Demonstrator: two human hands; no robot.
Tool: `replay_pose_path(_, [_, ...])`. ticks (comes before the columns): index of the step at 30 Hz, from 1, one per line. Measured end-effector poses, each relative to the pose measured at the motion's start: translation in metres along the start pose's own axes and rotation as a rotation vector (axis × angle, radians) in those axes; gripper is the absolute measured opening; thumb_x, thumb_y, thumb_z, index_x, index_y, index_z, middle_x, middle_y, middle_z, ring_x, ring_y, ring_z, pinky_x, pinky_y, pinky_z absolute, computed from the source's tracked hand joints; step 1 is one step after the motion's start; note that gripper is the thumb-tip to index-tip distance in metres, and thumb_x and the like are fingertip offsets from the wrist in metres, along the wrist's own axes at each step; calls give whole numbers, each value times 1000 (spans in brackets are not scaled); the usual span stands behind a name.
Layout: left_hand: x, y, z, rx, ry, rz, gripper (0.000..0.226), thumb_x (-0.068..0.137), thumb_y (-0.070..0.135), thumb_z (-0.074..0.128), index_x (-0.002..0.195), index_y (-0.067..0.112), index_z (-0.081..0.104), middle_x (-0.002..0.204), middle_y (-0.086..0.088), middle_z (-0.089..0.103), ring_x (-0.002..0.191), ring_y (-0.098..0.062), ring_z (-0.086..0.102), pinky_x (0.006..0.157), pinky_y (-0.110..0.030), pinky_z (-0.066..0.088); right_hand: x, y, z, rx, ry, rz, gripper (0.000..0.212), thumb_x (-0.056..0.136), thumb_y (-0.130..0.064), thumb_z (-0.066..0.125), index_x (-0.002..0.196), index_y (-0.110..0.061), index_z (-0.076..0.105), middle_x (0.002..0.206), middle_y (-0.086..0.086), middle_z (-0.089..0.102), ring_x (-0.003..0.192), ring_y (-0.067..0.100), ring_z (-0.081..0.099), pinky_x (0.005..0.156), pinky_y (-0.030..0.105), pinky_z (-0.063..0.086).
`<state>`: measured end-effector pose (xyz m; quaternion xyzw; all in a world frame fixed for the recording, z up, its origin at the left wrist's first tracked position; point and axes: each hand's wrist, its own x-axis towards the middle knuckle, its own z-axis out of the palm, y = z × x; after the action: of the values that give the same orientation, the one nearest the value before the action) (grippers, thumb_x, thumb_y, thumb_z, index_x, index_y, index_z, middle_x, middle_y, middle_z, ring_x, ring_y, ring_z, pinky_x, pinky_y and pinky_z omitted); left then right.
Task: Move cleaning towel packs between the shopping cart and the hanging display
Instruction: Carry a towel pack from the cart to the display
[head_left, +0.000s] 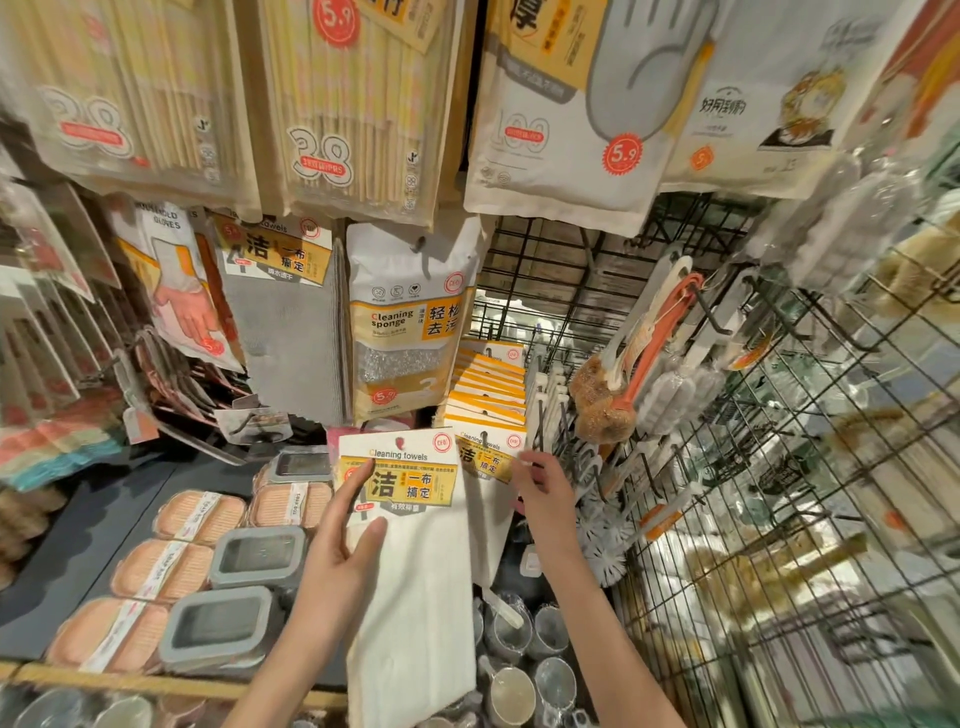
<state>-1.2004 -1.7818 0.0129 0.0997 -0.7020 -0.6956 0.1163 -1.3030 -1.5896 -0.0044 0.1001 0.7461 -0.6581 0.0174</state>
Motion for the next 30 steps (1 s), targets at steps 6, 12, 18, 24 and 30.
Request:
replay_pose_path(6, [5,-9,25,19,-104,0,52,94,4,51,131,40,42,129,40,38,112,33,30,86,6,28,-24,-16,-2,-25,-197,-102,52,85,-8,67,125,-33,45,109,-3,61,95,17,61,80,31,53])
replay_pose_path(12, [39,-34,47,108,-242,29,57,93,-2,50,131,38,41,134,28,39,116,31,28,90,6,25,-8,7,-11,-264,-108,-176,47,85,-4,63,119,-35,56,122,-6,56,93,14,61,74,19,51])
replay_pose_path(18, [70,-59,60,154,-319,45,61,90,-9,48,129,37,39,135,21,39,120,26,29,97,1,24,16,21,-8,-288,-9,-117,49,85,-1,60,121,-33,59,116,1,59,88,16,62,80,39,55])
replay_pose_path(24, [88,-81,71,180,-365,-5,65,88,-14,45,129,36,39,140,11,40,135,-3,29,108,-10,22,33,39,-2,-364,55,-83,53,85,2,57,122,-36,58,118,5,57,95,17,62,84,38,54])
replay_pose_path(30, [104,-88,80,285,-264,-47,72,86,-17,44,138,31,36,125,-9,41,92,30,32,78,7,26,44,36,9,-732,13,-143,56,93,-6,48,140,-36,40,130,1,33,99,15,52,64,20,39])
